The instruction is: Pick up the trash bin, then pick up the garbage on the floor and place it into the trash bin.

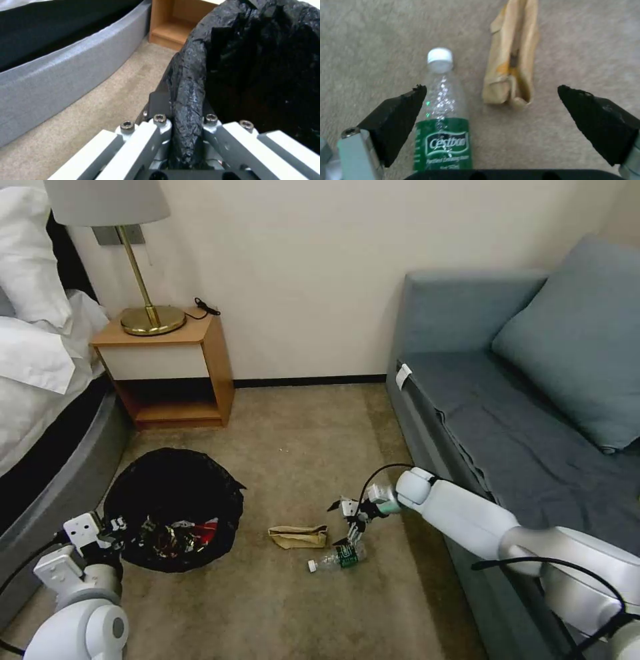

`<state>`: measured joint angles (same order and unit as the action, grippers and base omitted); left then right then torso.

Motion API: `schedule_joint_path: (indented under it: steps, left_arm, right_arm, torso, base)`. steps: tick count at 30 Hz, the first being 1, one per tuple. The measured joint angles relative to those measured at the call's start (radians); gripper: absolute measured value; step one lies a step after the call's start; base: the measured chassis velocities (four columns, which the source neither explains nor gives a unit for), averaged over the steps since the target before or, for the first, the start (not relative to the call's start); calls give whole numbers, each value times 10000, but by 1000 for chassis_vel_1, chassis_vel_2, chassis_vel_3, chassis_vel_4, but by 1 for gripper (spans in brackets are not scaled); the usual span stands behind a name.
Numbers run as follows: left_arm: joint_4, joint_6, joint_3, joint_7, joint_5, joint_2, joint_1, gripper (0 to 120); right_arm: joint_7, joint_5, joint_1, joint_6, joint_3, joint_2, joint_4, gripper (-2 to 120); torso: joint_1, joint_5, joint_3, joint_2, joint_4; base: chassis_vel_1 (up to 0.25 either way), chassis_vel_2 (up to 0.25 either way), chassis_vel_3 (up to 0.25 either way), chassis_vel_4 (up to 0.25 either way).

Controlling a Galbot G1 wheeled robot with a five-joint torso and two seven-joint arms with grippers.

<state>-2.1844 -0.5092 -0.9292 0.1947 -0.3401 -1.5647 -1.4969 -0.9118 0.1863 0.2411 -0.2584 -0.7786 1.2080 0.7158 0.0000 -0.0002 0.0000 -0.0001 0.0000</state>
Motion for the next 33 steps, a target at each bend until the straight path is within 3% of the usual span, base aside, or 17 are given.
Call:
schedule_joint_path:
  steps: [8, 33]
  left_arm:
    - [-9, 88, 3, 0, 61, -35, -116, 4]
    - [-141, 154, 49, -5, 148, -45, -268, 4]
  right_arm:
    - [-219, -767, 193, -293, 343, 705, -1345, 100]
    - [32, -1573, 1064, -554, 1160, 1115, -2163, 100]
  torso:
    - [0, 2, 0, 1, 0]
    - [0, 2, 0, 1, 0]
  base:
    - [0, 0, 0, 0]
    - [0, 0, 0, 0]
